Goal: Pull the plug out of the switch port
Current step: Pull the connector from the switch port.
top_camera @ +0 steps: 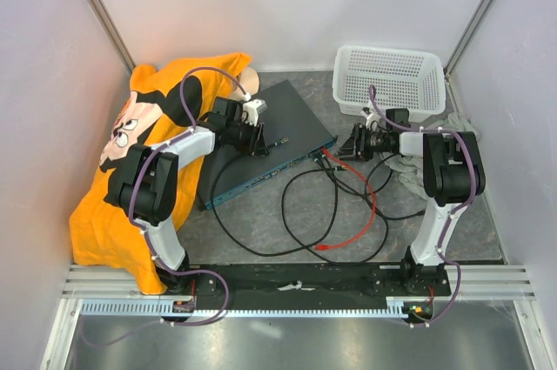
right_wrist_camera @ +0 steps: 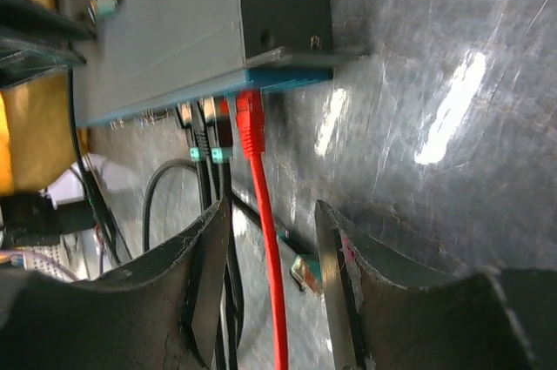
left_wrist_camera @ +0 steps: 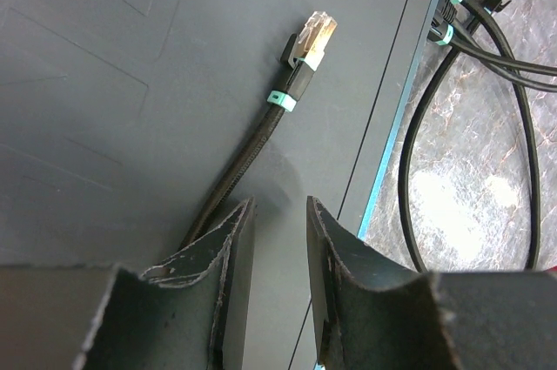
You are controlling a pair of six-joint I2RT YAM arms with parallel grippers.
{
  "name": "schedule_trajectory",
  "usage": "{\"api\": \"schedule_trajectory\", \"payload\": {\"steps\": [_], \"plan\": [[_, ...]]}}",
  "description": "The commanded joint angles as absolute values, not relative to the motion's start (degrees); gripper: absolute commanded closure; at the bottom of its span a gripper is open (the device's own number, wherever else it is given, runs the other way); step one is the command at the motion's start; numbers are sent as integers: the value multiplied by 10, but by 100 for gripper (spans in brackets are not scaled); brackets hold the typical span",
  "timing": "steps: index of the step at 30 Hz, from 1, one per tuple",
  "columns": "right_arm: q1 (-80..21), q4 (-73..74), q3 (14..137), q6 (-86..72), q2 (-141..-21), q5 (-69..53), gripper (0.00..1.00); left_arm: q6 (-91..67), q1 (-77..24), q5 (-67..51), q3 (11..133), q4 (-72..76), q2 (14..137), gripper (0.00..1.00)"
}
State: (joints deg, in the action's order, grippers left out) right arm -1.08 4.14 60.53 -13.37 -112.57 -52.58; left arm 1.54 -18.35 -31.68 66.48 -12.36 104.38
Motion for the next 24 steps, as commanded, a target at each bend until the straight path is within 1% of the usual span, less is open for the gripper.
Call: {"api": "schedule_trajectory", "payload": {"steps": [1,4,9,20,24], "plan": [[-17,-122,578,-253,-1135,-521,48,47,-184,-307,658,-142,1034,62],[-21,-166,571,-291,-1145,-517,48,58,-185,-304,665,-149,1033,62],[-34,-207,556,-320,-1123,-494,47,58,-185,-303,671,-149,1038,62],[-50,-201,562,-337,-1160,-493,48,46,-184,-305,670,-136,1048,62],[-50,-227,557,-357,-1165,-484,47,38,-184,-308,663,-131,1045,62]]}}
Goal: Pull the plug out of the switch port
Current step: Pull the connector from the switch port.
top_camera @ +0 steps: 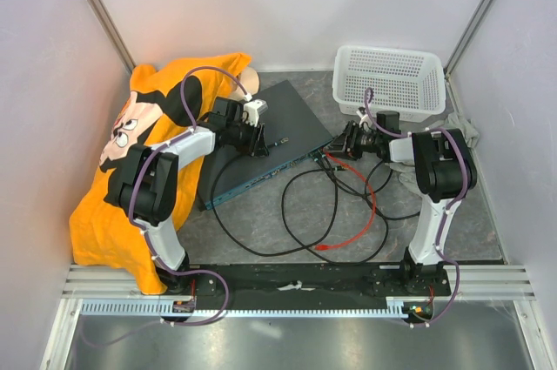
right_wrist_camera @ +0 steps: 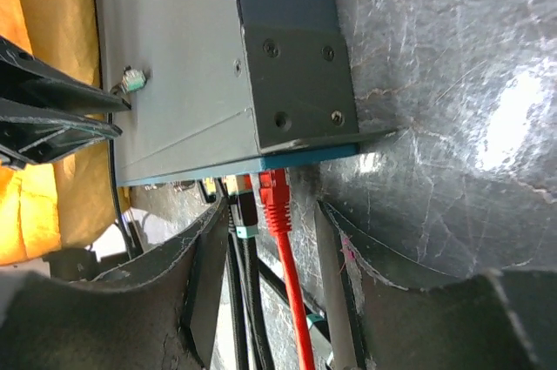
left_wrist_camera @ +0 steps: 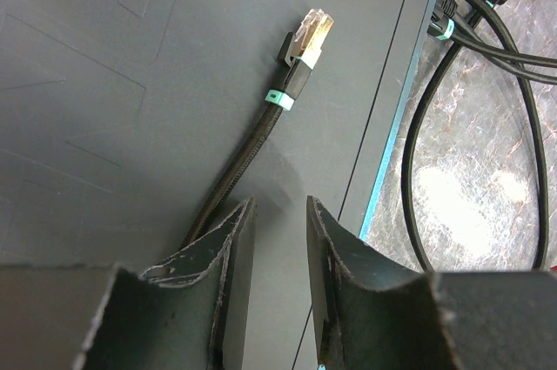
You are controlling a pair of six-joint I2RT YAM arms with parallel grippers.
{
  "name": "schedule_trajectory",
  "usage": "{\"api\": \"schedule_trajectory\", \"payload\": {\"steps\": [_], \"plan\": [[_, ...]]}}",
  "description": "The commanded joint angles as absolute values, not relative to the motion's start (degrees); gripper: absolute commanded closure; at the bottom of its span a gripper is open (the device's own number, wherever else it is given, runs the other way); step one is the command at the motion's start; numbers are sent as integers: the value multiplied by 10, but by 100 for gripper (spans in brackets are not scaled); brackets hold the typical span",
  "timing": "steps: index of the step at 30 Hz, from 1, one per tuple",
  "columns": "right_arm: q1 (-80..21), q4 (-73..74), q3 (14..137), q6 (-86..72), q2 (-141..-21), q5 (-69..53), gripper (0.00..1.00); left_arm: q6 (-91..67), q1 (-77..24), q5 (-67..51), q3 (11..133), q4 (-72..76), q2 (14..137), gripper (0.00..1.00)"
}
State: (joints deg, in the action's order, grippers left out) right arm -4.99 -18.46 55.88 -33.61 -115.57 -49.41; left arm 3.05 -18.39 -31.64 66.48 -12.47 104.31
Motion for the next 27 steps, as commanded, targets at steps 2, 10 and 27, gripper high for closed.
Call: {"api": "schedule_trajectory", "payload": {"steps": [2,10,27], "plan": [[-50,-248,550,-386,-1172,-482,47,40,-183,-306,662,-131,1042,62],[-50,-287,549,-417,-1195,-489,50,47,-184,-301,652,-134,1031,62],[-60,-272,568,-413,-1212,-513,57,52,-184,-296,645,-132,1030,62]]}}
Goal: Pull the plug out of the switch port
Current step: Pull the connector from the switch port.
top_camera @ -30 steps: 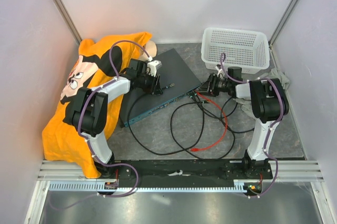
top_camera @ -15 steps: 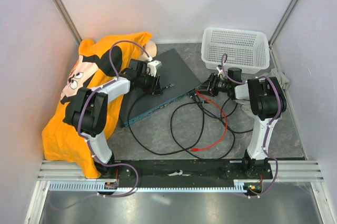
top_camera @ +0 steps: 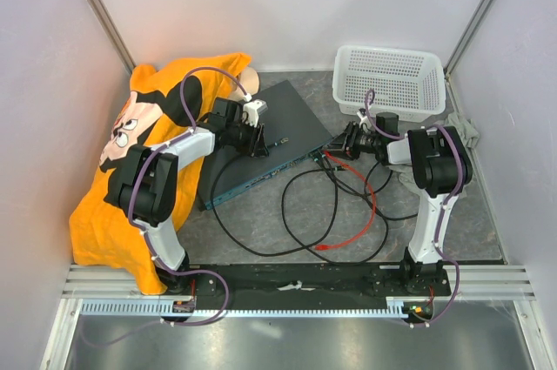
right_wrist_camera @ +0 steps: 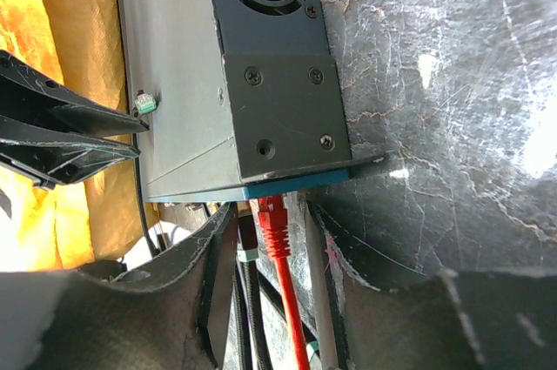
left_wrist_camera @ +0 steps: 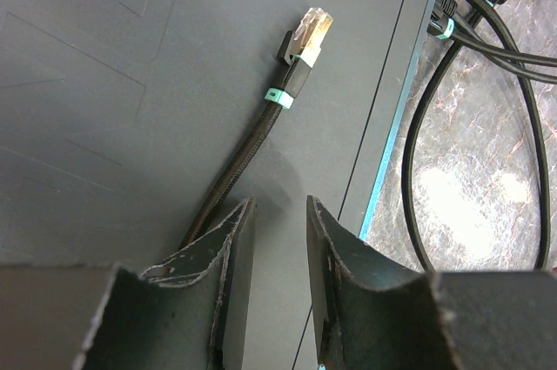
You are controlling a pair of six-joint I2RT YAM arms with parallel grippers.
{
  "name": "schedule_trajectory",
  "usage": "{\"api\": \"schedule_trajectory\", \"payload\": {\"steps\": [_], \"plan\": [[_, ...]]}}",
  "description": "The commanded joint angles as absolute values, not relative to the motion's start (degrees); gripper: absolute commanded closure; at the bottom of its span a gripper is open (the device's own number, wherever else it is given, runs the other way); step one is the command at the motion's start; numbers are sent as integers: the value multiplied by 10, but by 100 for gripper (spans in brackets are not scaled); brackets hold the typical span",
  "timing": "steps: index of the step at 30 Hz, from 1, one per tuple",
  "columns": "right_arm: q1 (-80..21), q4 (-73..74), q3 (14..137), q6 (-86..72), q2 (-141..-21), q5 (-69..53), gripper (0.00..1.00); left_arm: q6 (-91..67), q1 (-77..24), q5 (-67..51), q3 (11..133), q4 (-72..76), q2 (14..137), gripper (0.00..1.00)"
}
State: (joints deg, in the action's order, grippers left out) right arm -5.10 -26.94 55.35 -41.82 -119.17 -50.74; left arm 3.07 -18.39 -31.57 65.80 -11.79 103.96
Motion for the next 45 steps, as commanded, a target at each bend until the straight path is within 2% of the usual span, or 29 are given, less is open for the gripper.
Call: {"api": "schedule_trajectory", "payload": {"steps": [1,8,21,35,39,45], "plan": [[-62,-270,570,-415,-1216,-514,57,51,-184,-296,644,-132,1031,62],[-67,-265,591,-423,-1246,-534,58,51,-184,-297,649,-130,1035,62],[-67,-272,605,-431,-1266,-555,79,52,-185,-296,649,-128,1040,62],[-58,-233,610,-403,-1266,-554,89,51,-185,-295,650,-127,1042,62],[-58,-219,611,-393,-1265,-545,99,51,-185,-297,650,-127,1042,62],[-57,-197,617,-381,-1267,-539,100,50,-185,-297,650,-127,1042,62]]}}
